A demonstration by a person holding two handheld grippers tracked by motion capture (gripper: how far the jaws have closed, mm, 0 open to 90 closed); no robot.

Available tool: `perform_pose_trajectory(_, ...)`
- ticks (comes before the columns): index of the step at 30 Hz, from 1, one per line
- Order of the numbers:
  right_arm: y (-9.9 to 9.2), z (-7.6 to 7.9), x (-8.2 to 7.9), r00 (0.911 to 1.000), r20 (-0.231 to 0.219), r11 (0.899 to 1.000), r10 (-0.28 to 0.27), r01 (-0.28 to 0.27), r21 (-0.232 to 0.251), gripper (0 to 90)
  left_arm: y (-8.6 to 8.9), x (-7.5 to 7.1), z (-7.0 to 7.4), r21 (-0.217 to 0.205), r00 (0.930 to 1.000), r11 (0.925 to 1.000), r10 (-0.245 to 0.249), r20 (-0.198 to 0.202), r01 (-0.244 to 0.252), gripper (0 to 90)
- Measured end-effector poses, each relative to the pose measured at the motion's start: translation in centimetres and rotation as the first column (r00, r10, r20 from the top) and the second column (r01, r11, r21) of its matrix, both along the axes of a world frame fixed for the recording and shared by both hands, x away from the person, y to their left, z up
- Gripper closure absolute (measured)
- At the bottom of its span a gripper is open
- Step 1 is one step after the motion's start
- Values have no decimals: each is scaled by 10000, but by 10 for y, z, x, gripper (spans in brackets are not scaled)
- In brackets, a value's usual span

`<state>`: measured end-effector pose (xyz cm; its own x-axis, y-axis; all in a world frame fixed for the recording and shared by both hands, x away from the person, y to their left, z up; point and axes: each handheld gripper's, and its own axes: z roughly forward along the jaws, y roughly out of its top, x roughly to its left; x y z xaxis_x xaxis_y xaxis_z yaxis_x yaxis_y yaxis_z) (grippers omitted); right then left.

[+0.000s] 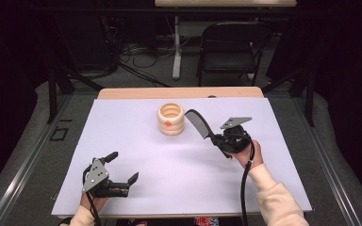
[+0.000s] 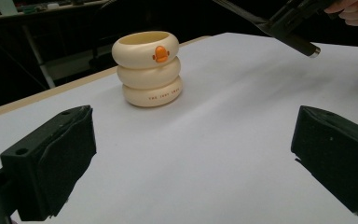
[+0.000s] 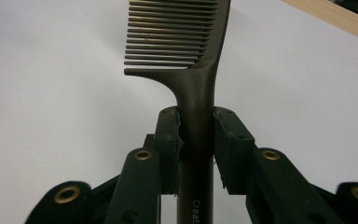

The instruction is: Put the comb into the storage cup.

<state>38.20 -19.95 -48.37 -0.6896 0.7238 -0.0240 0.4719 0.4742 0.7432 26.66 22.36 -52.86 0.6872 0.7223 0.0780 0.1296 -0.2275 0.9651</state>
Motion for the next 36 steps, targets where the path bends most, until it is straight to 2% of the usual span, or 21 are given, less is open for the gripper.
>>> perform_pose_trajectory(6, 1, -1, 1, 9999, 124, 9998, -33, 31, 217, 726, 0, 0, 0, -4, 10000, 10000, 8, -17, -8, 0)
perform_pose_trajectory(36, 18, -4, 10, 9983, 587, 9986, -41, 10, 522, 726, 1, 0, 0, -10, 10000, 10000, 73, -30, -74, 0)
